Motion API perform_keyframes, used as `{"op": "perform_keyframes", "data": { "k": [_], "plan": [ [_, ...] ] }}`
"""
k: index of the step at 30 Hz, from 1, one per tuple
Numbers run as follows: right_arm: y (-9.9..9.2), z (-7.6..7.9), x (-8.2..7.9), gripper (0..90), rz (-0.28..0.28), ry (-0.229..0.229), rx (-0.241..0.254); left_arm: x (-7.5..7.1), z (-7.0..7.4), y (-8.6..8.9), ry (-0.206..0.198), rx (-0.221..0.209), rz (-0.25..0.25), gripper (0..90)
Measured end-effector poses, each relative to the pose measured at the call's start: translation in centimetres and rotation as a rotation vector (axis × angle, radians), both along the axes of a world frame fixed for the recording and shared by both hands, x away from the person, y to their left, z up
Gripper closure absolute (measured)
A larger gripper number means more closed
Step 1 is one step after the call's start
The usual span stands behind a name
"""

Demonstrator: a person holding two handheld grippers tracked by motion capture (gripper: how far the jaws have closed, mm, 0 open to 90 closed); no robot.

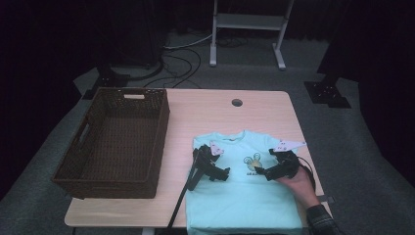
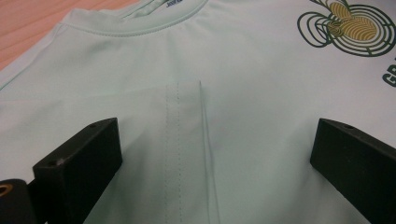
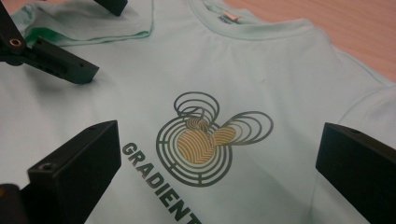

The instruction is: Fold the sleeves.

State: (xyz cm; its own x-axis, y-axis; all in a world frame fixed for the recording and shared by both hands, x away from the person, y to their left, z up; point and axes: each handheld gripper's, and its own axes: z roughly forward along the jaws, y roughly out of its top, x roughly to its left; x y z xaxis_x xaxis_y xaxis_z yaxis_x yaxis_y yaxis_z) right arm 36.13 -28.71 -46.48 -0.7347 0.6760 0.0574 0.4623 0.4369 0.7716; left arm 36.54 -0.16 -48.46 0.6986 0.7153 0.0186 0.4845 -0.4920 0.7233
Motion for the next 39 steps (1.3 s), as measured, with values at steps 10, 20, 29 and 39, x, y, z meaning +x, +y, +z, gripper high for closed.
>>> {"op": "perform_keyframes", "data": {
  "k": [10, 20, 29, 39],
  "plan": [
    [-1.2, 1.1, 0.0, 0.0, -0.023, -0.025, 0.022, 0.0, 0.0, 0.0, 0.0, 0.0, 0.0, 1.0],
    [-2.2, 1.9, 0.3, 0.0, -0.036, -0.046, 0.029, 0.0, 0.0, 0.0, 0.0, 0.0, 0.0, 1.0],
    [-3.3, 2.3, 0.5, 0.0, -0.068, -0.056, 0.041, 0.0, 0.0, 0.0, 0.0, 0.0, 0.0, 1.0],
    [-4.8, 2.9, 0.6, 5.4, -0.085, -0.082, 0.045, 0.0, 0.0, 0.0, 0.0, 0.0, 0.0, 1.0]
  ]
}}
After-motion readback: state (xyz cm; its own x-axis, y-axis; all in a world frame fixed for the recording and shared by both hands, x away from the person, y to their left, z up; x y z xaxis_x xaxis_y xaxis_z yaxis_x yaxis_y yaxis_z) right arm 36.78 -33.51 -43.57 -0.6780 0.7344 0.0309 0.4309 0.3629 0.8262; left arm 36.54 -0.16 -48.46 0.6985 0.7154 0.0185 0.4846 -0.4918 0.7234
